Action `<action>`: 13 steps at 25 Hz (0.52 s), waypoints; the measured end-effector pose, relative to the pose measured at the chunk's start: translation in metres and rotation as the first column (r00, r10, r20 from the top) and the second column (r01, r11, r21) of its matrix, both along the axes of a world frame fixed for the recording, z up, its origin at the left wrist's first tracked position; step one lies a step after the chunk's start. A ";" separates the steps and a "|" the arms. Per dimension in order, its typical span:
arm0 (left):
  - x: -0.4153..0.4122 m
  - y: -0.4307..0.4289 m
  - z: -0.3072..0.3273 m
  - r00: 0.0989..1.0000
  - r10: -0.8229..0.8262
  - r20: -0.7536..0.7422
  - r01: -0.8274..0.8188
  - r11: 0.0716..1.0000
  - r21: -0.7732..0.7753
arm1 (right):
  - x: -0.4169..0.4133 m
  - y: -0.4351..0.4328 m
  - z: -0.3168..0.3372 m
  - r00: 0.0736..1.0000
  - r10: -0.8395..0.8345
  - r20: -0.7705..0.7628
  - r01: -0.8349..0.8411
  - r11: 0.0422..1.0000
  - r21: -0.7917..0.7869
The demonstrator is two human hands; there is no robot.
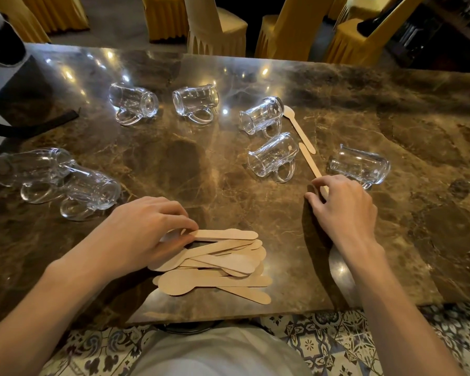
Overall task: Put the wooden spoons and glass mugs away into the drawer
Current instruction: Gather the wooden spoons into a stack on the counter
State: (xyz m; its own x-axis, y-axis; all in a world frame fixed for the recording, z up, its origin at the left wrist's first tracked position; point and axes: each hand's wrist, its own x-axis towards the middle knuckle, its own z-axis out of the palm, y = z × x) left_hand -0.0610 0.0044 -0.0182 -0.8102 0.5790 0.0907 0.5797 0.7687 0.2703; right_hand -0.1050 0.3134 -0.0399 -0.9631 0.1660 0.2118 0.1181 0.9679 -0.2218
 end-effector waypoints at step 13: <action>-0.004 0.001 -0.006 0.993 0.051 0.106 -0.051 0.999 -0.002 | 0.003 0.015 0.002 0.996 -0.074 0.048 0.081 0.981 -0.179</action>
State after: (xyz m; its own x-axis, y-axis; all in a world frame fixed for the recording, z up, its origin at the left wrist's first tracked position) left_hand -0.0645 0.0049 -0.0243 -0.8437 0.5368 0.0038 0.5080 0.7962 0.3286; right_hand -0.1024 0.3279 -0.0381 -0.9531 0.2724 0.1318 0.2039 0.9000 -0.3853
